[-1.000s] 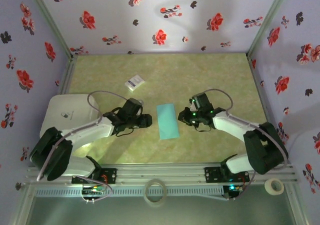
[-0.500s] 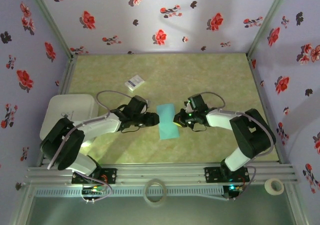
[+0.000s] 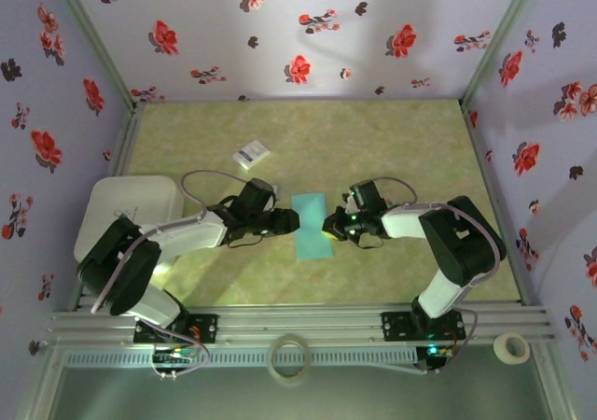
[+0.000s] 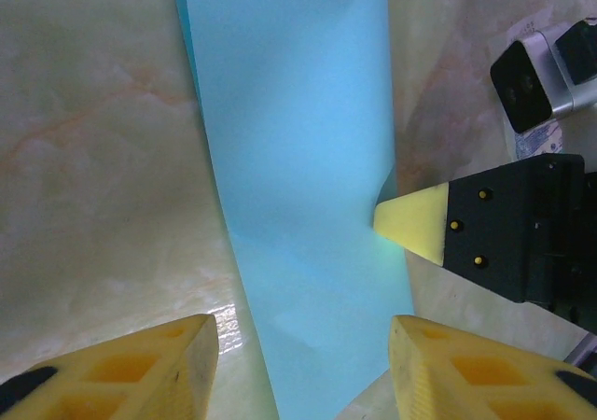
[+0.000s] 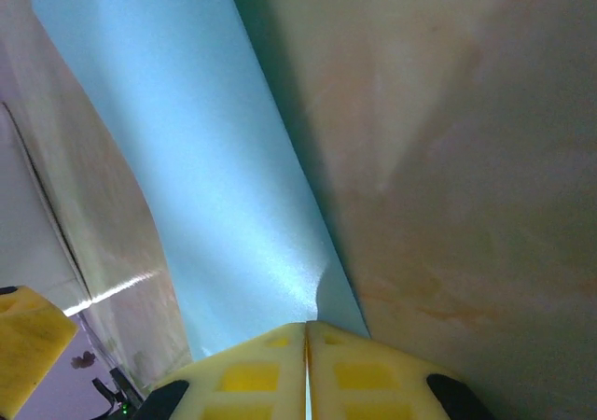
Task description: Fold a paper plane with a square sheet of paper (pick it up from the middle)
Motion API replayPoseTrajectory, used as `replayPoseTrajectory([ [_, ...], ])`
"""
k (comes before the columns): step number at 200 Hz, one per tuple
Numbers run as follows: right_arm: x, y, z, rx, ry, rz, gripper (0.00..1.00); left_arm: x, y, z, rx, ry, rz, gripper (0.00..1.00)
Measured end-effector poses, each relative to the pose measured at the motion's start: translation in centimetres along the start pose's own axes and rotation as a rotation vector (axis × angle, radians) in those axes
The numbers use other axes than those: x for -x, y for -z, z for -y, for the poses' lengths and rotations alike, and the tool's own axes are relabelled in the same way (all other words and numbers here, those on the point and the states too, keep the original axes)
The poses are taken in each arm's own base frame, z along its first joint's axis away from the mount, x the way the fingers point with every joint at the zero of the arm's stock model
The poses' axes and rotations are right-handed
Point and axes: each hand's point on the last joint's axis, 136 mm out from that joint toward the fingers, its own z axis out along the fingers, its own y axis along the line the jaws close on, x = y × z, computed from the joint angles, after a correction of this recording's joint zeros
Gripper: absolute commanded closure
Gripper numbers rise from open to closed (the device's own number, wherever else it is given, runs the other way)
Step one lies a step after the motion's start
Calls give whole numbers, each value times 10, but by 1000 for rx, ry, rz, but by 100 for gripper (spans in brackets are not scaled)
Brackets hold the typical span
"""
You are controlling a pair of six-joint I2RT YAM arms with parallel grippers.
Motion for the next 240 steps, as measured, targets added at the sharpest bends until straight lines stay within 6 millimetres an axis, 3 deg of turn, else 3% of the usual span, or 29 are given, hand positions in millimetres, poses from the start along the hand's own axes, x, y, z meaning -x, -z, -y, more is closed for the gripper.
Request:
replayPoseTrajectory([
  [72, 3, 2, 1, 7, -23, 24, 89, -3, -8, -6, 18, 29, -16, 49],
  [127, 3, 5, 4, -7, -43, 48, 90, 0, -11, 1, -23, 53, -6, 50],
  [240, 2, 9, 8, -12, -63, 73, 90, -21, -38, -5, -50, 118, -120, 59],
])
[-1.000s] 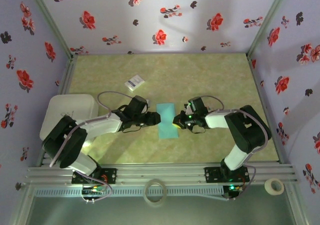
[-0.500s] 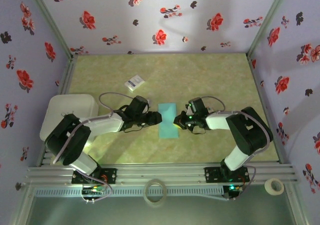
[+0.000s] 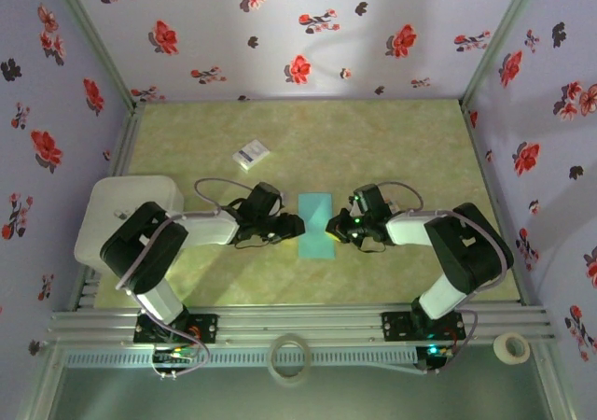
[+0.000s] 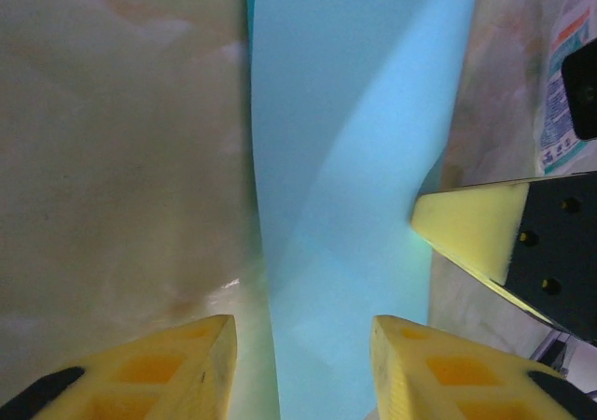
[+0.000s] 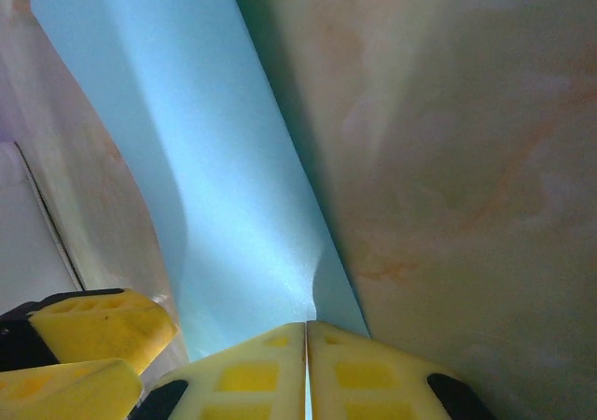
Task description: Fold a paper plane with a square sheet of paper (pick it up from the middle)
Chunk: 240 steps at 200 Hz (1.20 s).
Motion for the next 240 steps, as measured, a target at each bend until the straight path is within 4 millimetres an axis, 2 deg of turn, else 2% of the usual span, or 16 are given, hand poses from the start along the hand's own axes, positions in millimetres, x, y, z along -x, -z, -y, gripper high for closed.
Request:
replayPoseTrajectory([
  [134, 0, 0, 1, -5, -2, 1, 90, -3, -11, -5, 2, 53, -44, 73],
  [213, 0, 0, 1, -5, -2, 1, 90, 3, -12, 7, -49, 44, -24, 79],
  [240, 0, 0, 1, -5, -2, 1, 88, 3, -12, 7, -49, 47, -24, 85],
])
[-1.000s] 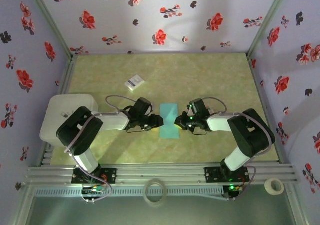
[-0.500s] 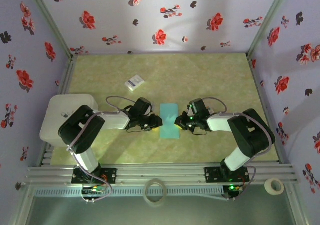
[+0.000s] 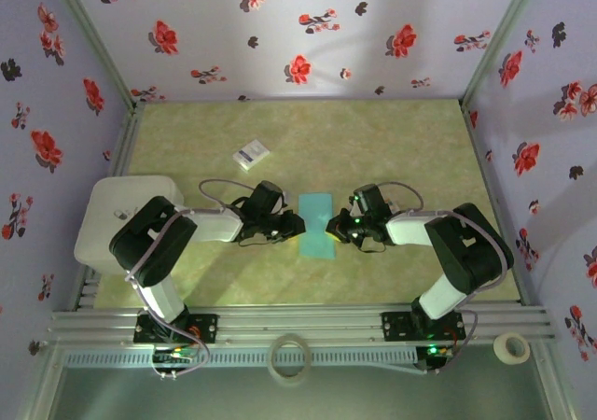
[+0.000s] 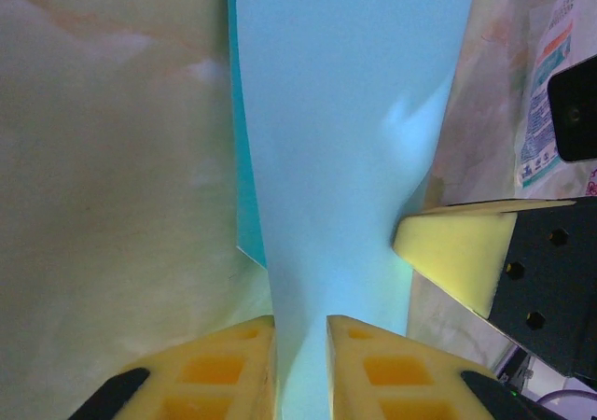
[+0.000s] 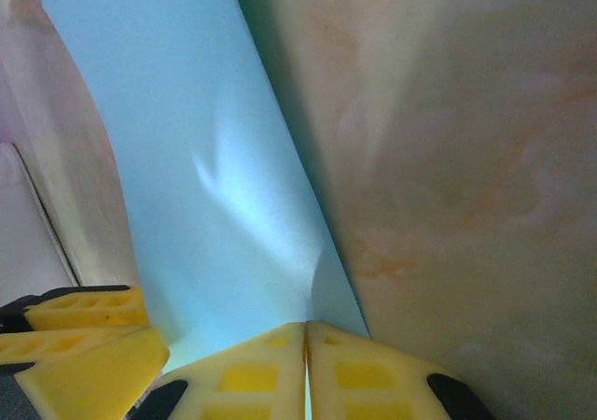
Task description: Fold a paper plane with a square sheet of paper (pick it up from the middle)
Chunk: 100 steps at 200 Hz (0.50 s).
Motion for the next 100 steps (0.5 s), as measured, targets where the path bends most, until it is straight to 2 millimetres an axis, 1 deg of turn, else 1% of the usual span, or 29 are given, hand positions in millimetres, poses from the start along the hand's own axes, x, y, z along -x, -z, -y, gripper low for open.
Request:
replayPoseTrajectory([
  [21, 0, 1, -1, 4, 5, 1, 83, 0, 0, 0, 0, 4, 0, 93],
  [40, 0, 2, -6, 19, 14, 1, 74, 1, 0, 0, -3, 8, 6, 99],
  [68, -1, 9, -15, 45, 46, 7, 66, 0, 5, -3, -1, 23, 25, 100],
  [81, -1, 16, -21, 59, 77, 15, 60, 0, 9, -1, -9, 32, 37, 100],
  [100, -3, 29, -31, 71, 136, 31, 57, 0, 13, 0, -27, 46, 53, 100],
])
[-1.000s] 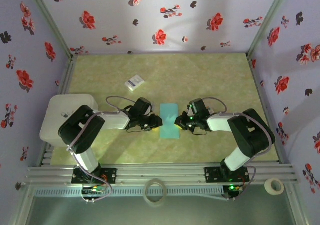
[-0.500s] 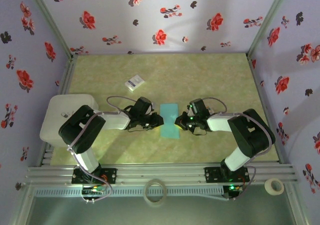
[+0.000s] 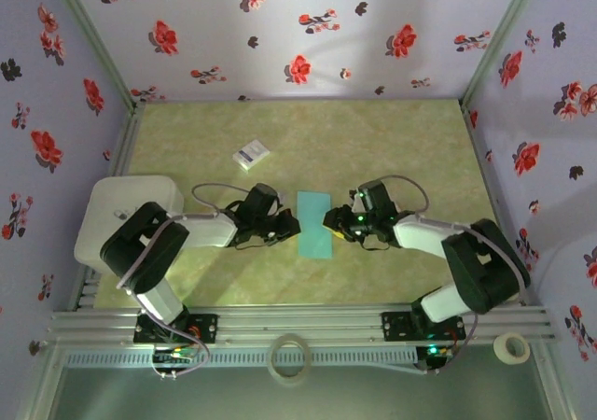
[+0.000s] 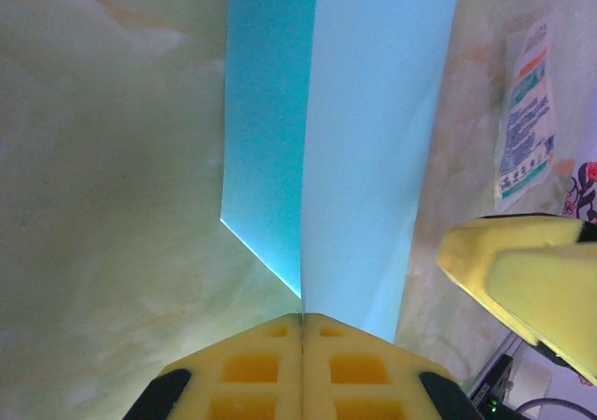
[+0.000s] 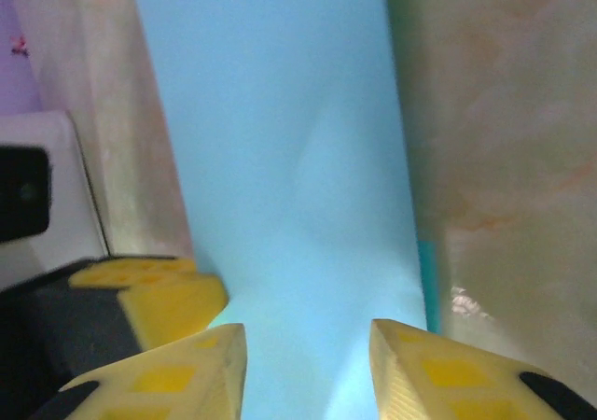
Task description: Fold a paper plane with a square sheet of paper (pick it up from the middle)
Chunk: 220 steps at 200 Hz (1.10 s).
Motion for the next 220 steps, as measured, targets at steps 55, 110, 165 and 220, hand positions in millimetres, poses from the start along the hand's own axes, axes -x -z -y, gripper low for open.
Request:
replayPoseTrajectory([
  [55, -20, 39, -47, 10, 406, 148, 44, -2, 7, 0, -13, 32, 25, 100],
  [110, -88, 30, -51, -65, 990, 164, 40, -1, 8, 3, -23, 42, 31, 100],
  [165, -114, -10, -32, -291, 1413, 130, 37, -1, 9, 3, -25, 44, 31, 100],
  [220, -95, -34, -32, -481, 1555, 210, 38, -1, 9, 3, -24, 44, 31, 100],
])
